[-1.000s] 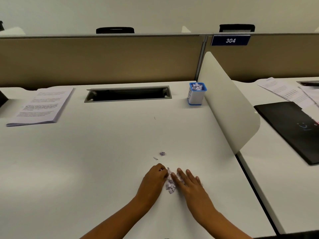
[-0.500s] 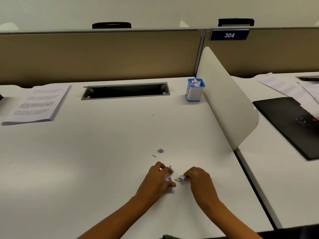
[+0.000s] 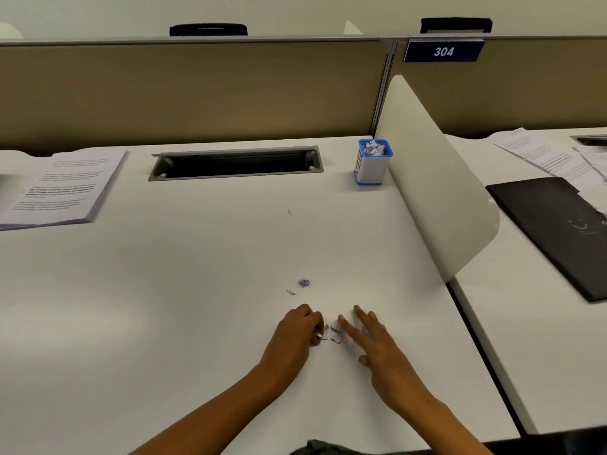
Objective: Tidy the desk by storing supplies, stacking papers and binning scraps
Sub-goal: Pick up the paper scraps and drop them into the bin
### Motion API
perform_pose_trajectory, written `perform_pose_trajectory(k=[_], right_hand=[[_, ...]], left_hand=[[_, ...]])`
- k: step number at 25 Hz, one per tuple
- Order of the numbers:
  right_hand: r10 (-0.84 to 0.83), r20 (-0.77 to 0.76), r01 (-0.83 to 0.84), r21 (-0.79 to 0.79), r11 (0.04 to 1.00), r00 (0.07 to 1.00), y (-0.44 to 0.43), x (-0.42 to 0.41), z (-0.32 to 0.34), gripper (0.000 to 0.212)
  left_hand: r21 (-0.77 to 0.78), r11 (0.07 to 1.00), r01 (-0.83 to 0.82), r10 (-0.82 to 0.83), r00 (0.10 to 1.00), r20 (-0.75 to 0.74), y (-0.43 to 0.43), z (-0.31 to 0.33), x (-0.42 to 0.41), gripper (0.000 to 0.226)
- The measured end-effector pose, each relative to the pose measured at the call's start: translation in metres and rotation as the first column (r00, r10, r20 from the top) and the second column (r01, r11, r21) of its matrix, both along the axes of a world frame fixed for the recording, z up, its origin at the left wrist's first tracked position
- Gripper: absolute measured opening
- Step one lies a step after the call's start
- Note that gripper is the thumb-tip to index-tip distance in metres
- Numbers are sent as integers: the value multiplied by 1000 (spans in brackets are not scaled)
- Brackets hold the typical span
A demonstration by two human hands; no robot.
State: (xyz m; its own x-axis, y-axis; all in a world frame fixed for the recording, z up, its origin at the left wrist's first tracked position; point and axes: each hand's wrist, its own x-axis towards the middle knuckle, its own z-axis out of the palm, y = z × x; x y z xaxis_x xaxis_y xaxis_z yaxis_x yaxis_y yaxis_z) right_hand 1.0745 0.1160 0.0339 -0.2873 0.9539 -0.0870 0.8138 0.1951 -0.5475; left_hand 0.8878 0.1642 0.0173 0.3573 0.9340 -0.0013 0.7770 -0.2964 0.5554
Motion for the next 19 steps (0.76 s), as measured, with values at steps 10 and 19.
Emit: perform_pose_trajectory(k=[10,19], right_hand=[[2,302,-96,298,950,953,7,-27,-7,37],[-518,-436,533,-99,840,736,67,14,51,10]], left_hand=[[-11,1000,9,-10,997,-77,11,-3,3,18],[-62,964,-260,266,906,330,76,46,-14,30]])
